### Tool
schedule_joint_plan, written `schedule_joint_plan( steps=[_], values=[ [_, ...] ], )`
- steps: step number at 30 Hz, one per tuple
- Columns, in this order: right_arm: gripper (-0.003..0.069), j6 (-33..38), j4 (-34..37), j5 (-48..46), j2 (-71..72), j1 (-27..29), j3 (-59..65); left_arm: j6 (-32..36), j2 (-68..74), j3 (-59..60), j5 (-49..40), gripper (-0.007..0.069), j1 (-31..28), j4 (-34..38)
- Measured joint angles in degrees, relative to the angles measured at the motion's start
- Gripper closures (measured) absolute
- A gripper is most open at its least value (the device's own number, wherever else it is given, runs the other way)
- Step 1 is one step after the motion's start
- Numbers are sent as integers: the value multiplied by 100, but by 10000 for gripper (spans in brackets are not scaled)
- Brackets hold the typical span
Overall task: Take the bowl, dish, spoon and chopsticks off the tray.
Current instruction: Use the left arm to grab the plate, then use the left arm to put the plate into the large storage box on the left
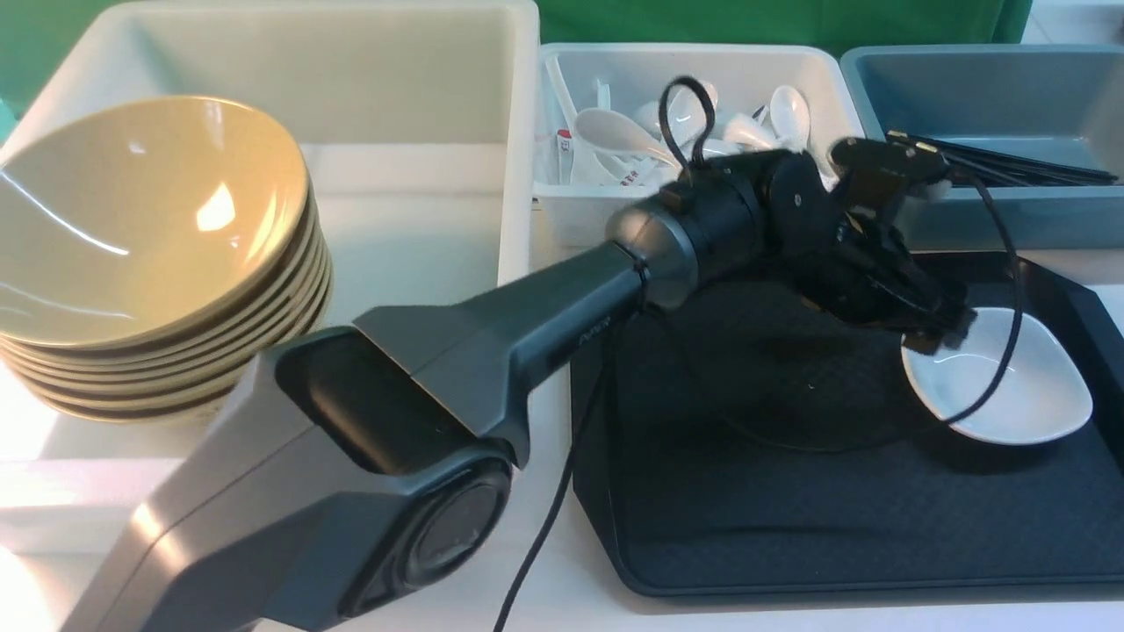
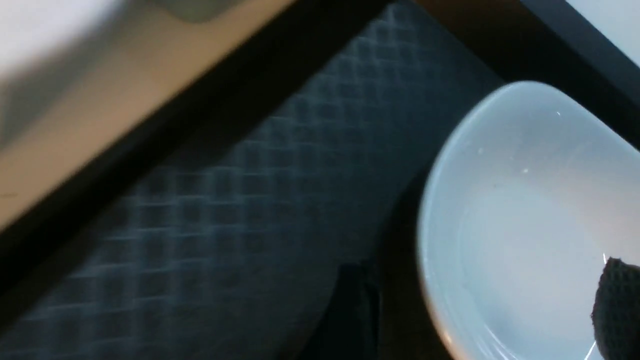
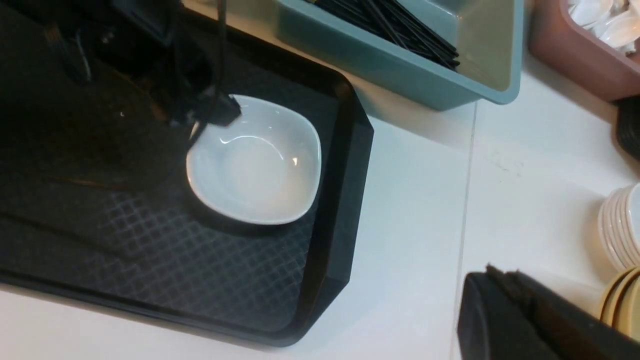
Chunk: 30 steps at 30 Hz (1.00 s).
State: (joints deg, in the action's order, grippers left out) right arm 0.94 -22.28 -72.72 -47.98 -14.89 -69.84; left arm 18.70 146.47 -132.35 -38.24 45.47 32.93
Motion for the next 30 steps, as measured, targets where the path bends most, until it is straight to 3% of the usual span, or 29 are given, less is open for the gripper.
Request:
schedule_joint_plan(
  steps=[5,8,10,12,13,14,16,19,26,30],
  values=[
    [624,11,11,0,0,5,0,151,283,-8,443,69,232,55],
    [624,17,46,0,0,5,0,78,320,-16,644,125,281,24],
    [624,22,90,0,0,5,0,-24,322,-16,695,212,281,-22],
    [624,35,142,0,0,5,0,-93,322,-16,687,365,273,-51],
    [624,35,142,0,0,5,0,-98,322,-16,678,400,269,-56],
    [624,40,155,0,0,5,0,-93,294,-16,627,530,250,-45],
    [624,57,168,0,0,5,0,-44,189,-20,553,578,227,30],
    [624,150,206,0,0,5,0,164,-207,-20,110,618,125,-163],
    [624,246,550,202,0,5,0,236,-1505,-20,-705,623,-341,-740],
    [624,1119,1869,786,-128,5,0,277,-2709,-20,-1757,624,-800,-1460]
  ],
)
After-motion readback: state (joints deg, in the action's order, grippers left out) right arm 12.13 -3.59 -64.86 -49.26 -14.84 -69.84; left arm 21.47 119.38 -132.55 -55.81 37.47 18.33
